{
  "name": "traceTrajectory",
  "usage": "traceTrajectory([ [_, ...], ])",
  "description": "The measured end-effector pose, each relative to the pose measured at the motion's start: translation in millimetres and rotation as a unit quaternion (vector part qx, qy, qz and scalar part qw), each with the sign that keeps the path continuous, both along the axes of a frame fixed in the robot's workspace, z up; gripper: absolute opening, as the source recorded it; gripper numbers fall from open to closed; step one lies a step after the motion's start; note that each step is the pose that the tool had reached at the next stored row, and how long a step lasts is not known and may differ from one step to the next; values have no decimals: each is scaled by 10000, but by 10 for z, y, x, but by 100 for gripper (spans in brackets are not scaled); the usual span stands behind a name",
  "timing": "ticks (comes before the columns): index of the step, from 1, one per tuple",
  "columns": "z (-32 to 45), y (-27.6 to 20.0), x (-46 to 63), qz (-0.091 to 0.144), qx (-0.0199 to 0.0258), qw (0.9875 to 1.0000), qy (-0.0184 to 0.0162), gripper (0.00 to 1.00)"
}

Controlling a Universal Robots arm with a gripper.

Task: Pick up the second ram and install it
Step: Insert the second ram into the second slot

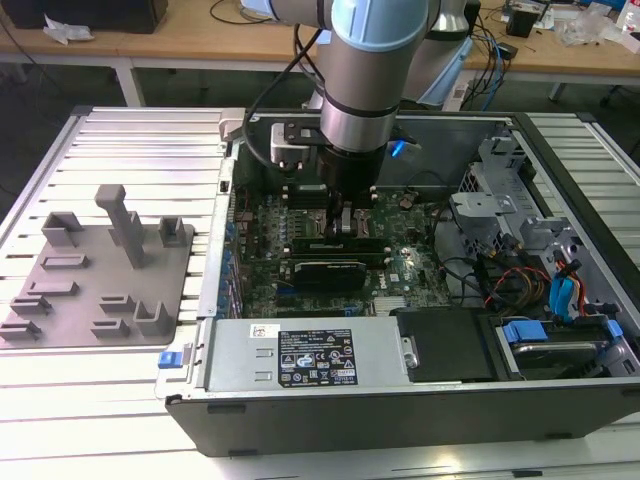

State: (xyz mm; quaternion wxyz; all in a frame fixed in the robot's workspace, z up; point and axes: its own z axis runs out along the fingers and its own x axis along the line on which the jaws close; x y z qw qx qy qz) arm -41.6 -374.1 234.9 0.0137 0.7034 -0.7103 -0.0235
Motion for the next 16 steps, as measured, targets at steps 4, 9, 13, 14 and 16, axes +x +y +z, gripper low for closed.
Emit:
traceTrajectory([
  [4, -33, 1, 0, 0, 4, 10000, 0, 9],
  [9, -55, 0, 0, 0, 2, 10000, 0, 9],
  [13, -45, 1, 1, 0, 4, 10000, -1, 17],
  [14, -33, 1, 1, 0, 3, 10000, -3, 17],
  [16, 59, 2, 0, 0, 3, 10000, -12, 17],
])
